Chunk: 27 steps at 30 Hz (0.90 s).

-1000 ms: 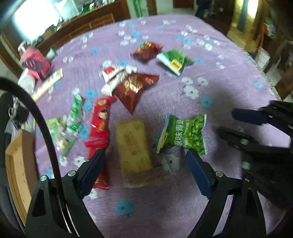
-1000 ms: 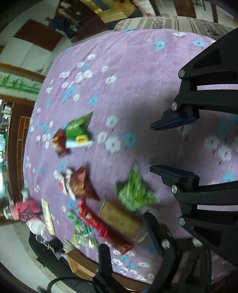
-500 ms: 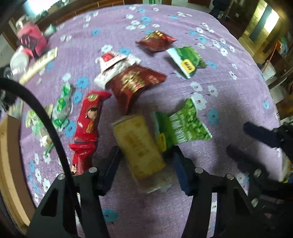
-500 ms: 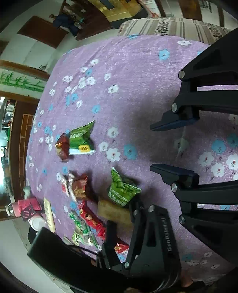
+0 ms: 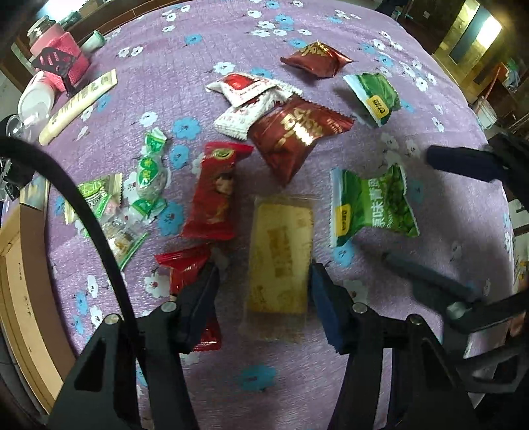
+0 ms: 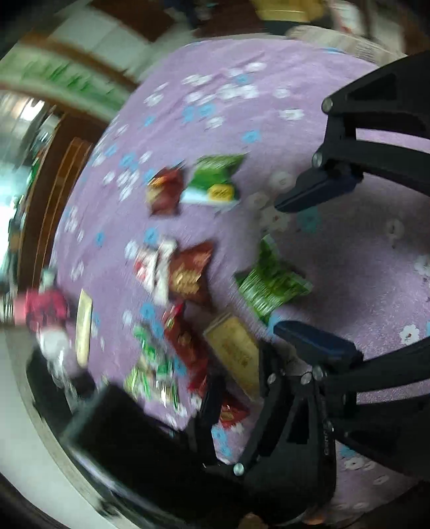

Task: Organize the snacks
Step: 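Lower the left tool to the cream cake packet while right tool approaches green bag, then grasp the cream cake packet with left tool while right tool grasps green pea bag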

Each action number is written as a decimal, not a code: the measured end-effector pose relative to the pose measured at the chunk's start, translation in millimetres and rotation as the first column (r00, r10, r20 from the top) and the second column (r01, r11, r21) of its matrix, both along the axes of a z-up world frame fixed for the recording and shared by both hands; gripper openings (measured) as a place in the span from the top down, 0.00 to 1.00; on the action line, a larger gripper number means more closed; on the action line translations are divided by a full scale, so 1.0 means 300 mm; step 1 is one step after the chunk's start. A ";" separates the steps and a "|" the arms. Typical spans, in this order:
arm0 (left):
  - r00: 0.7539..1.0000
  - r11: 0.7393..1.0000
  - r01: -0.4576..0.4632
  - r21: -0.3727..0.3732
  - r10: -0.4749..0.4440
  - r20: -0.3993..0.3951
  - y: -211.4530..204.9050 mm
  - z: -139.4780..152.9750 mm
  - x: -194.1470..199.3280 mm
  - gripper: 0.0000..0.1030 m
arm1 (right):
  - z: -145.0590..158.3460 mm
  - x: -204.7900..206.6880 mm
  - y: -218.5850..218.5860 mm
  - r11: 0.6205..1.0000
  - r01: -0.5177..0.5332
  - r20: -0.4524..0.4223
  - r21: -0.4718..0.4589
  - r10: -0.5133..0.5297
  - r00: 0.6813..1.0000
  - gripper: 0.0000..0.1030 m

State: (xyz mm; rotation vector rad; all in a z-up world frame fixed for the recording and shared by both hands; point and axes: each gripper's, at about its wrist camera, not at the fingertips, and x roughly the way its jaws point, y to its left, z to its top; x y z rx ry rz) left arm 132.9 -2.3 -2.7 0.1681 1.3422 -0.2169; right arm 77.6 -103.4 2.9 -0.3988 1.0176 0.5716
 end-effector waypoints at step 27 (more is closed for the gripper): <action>0.992 0.988 0.124 -0.096 -0.122 0.027 0.042 0.006 -0.115 0.66 | -0.053 -0.031 -0.089 0.999 0.029 -0.058 0.037 -0.027 0.998 0.72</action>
